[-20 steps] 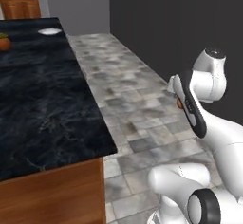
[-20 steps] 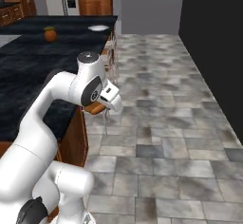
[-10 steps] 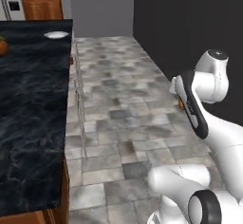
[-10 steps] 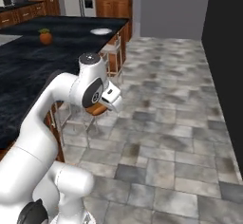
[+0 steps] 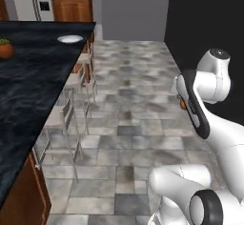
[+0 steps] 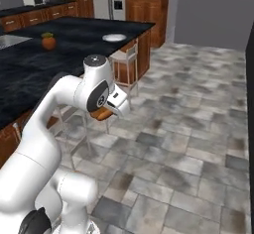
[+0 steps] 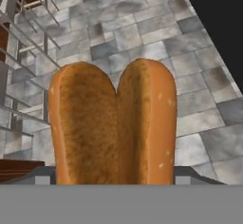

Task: Move the hot dog bun to the plate on the dining table and place the condiment next to that plate. Then navigate to the fridge and take the sausage and place it on the plate as well.

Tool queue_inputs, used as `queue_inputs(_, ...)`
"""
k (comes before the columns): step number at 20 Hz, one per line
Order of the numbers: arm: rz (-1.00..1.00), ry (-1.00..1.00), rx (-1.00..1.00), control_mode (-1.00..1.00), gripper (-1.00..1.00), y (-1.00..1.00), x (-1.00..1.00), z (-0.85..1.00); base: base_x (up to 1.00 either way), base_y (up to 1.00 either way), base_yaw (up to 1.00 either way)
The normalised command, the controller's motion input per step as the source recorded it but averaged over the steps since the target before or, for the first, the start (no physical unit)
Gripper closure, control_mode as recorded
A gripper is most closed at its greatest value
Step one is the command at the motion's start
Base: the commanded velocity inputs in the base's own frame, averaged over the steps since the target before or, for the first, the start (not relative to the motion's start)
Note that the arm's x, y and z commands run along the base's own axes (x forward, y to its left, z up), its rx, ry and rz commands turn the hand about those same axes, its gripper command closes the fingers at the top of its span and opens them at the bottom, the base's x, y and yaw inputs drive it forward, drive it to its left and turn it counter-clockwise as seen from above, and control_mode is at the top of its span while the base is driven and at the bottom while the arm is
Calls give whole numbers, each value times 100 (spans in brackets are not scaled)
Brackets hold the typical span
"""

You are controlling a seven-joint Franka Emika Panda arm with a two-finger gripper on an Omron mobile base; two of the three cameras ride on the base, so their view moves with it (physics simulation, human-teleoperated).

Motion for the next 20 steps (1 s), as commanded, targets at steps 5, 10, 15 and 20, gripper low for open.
queue_inputs(5, 0, 0, 0, 100, 100, 0, 0, 0, 96, -90, 36)
queue_inputs(10, 0, 0, 0, 100, 100, 0, 0, 0, 92, -92, 36)
queue_inputs(15, 0, 0, 0, 100, 100, 0, 0, 0, 93, -86, 39)
queue_inputs(20, 0, 0, 0, 100, 100, 0, 0, 0, 90, -88, 39)
